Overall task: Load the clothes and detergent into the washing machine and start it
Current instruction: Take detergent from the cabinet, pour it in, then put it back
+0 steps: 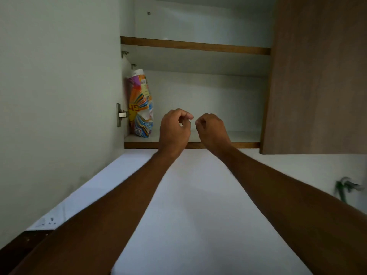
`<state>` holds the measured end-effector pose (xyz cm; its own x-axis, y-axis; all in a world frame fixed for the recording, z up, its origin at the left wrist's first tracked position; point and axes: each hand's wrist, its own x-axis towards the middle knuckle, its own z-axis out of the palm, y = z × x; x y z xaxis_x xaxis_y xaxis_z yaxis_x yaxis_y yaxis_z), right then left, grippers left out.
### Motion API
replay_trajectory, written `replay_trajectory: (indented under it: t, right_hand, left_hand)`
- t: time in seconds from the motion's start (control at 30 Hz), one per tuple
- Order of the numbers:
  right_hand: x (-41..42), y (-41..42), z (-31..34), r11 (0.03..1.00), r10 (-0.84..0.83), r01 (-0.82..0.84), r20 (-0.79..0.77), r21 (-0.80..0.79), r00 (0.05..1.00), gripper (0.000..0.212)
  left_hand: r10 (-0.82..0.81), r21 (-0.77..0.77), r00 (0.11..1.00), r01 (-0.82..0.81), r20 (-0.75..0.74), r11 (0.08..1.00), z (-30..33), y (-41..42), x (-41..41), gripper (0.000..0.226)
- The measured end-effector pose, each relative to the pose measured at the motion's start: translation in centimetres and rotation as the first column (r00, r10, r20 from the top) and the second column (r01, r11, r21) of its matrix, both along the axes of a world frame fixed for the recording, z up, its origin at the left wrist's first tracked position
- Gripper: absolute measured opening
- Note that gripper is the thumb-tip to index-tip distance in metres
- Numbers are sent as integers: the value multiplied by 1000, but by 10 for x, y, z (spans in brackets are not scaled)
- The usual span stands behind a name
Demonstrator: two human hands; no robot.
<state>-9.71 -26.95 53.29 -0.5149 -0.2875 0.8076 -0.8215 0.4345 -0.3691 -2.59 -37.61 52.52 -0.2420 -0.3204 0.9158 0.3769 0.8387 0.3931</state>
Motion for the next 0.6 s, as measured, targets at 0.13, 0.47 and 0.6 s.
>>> replay_trajectory:
  t: [0.13,0.47,0.6]
  right_hand:
    - [23,29,15,994,-59,58,-7,-92,998,15]
    - [111,110,29,982,-168,155,-122,-111,978,13]
    - [163,128,30,975,-164,139,-140,-175,976,12]
  left_hand:
    - [-53,-23,998,52,-38,998,17,26,20,13]
    - [-58,-125,995,47,-86,991,34,86,98,10]
    - [-108,-135,991,96,-84,986,36,112,157,15]
